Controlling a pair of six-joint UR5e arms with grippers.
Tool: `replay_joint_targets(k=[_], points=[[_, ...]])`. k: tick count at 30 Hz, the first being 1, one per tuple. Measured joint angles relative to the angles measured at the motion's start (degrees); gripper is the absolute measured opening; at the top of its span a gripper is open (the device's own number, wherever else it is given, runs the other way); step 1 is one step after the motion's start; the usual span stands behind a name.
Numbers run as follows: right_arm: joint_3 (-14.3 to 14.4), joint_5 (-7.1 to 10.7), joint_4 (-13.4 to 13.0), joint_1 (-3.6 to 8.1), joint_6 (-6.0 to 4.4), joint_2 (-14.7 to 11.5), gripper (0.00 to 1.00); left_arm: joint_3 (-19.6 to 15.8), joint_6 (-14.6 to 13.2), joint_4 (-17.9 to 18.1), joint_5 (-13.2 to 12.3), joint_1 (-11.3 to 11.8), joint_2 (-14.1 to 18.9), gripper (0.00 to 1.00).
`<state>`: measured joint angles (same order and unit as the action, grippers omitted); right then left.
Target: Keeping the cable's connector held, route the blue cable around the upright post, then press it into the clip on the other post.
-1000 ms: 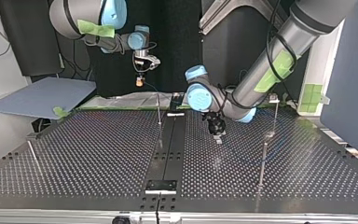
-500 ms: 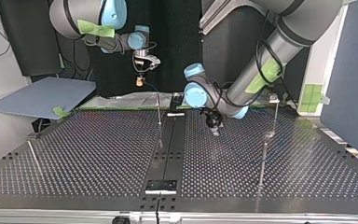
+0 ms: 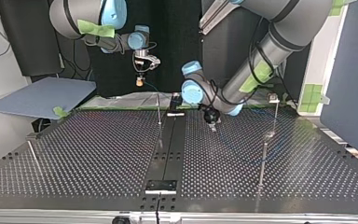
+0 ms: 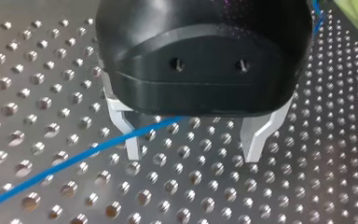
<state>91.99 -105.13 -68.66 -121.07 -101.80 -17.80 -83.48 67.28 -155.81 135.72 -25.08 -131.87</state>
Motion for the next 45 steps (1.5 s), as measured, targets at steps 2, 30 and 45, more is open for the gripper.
replay_joint_targets(k=[2, 30, 45], points=[[0.00, 0.00, 0.03, -0.03, 0.00, 0.00, 0.00, 0.00, -0.13, 0.04, 0.19, -0.18, -0.52, 1.00], [0.00, 0.00, 0.05, -0.35, 0.06, 0.02, 0.00, 0.01, -1.61, 0.42, 2.08, -1.90, -6.39, 1.00], [0.98, 2.28, -3.51, -0.99, 0.22, 0.00, 0.00, -0.01, -1.78, 2.42, 2.37, -2.08, -8.95, 1.00]])
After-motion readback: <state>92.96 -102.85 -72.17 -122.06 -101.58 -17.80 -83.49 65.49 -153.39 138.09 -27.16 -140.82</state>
